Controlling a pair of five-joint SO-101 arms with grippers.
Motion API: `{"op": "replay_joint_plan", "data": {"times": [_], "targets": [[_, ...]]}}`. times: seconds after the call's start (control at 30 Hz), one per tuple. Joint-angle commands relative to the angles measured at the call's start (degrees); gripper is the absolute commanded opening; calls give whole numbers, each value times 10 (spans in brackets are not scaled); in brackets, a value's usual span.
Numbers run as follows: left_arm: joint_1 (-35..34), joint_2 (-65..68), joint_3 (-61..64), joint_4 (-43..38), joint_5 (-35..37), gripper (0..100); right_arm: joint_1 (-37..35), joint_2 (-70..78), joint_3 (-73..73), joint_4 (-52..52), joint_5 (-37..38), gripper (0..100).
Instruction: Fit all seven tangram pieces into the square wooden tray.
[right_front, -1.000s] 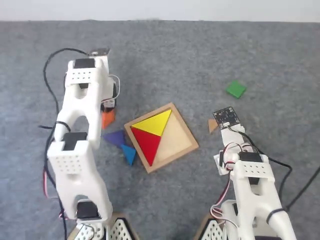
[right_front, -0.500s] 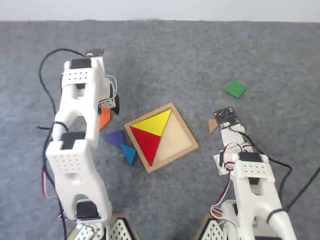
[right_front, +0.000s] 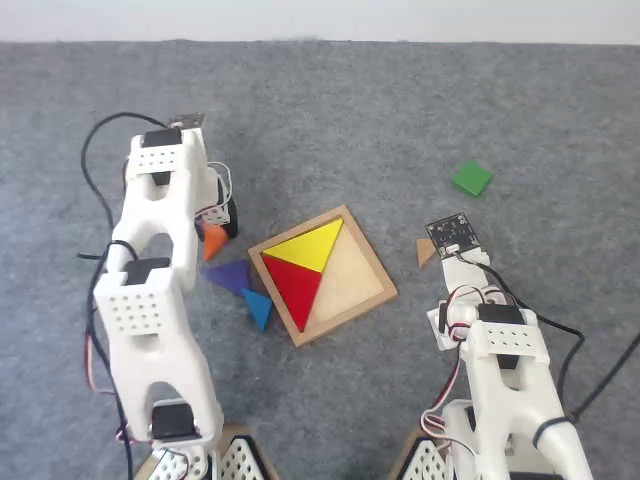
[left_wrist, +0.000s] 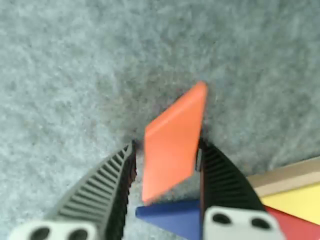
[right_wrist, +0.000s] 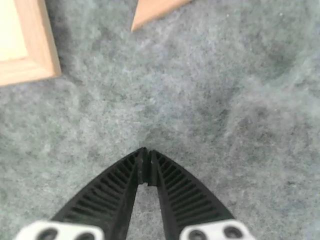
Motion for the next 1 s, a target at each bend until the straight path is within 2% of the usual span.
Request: {"op": "replay_joint_plan", "data": {"times": [0.0,0.2,0.57,0.77,0.97], "targets": [[-1,5,-8,-14,5,115,-6,-19,-2,-11,5,6],[4,-12,-8,-14,-11,21,-6,-19,-2,-11,5,6],[21,-127,-8,32,-10,16,-6,-18,-2,-11,4,6],[107,-204,-7,90,4,16,-6,-19,-2,-11,4,6],[228,-209,-3,100,108,15,-2,-20,-2,-11,4,6]]}}
